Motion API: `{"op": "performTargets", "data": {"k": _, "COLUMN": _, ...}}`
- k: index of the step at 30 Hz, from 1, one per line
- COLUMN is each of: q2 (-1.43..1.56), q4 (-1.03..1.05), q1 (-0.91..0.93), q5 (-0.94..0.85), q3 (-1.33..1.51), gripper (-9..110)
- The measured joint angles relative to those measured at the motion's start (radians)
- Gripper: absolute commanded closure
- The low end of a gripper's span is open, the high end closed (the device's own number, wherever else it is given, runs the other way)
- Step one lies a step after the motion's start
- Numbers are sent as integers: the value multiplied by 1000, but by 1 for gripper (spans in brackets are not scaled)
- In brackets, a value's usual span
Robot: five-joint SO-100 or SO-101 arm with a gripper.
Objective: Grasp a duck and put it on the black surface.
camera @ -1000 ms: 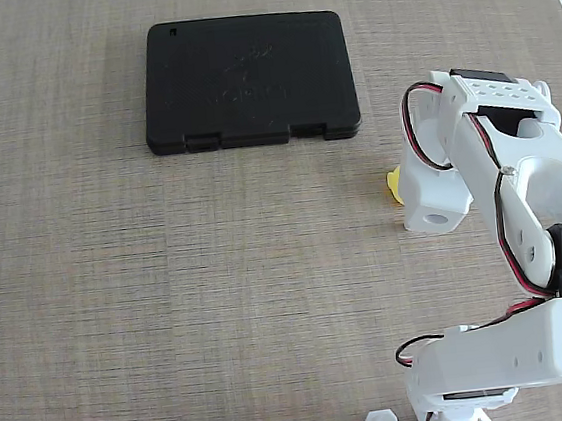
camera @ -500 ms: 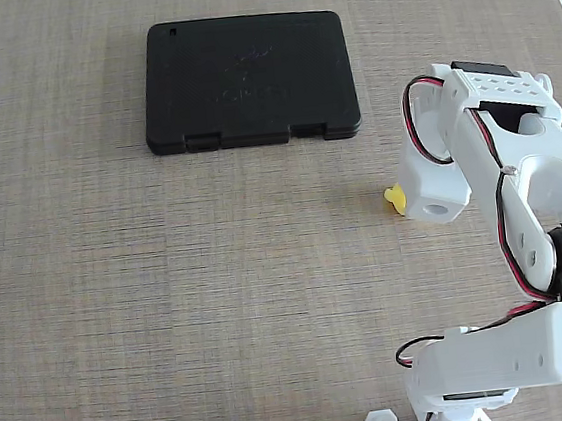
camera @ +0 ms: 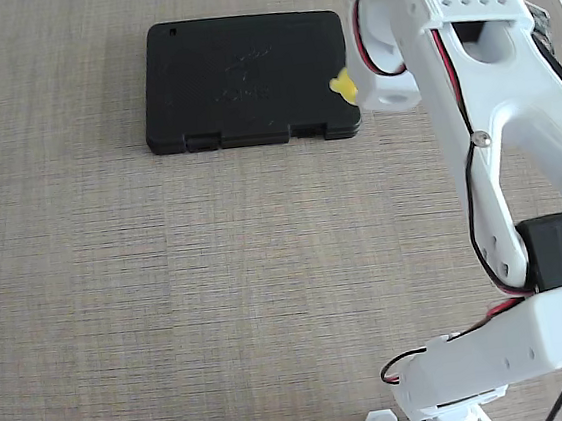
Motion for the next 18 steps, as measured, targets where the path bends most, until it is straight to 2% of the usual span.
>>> {"op": "performTargets", "data": {"k": 8, "q2": -360, "q4": 18, "q1": -141, "q5": 0, "q3": -360, "gripper": 95}}
{"op": "performTargets", "data": {"k": 18, "q2": -618, "q4": 18, "q1": -153, "q5": 0, "q3": -563, "gripper": 95}}
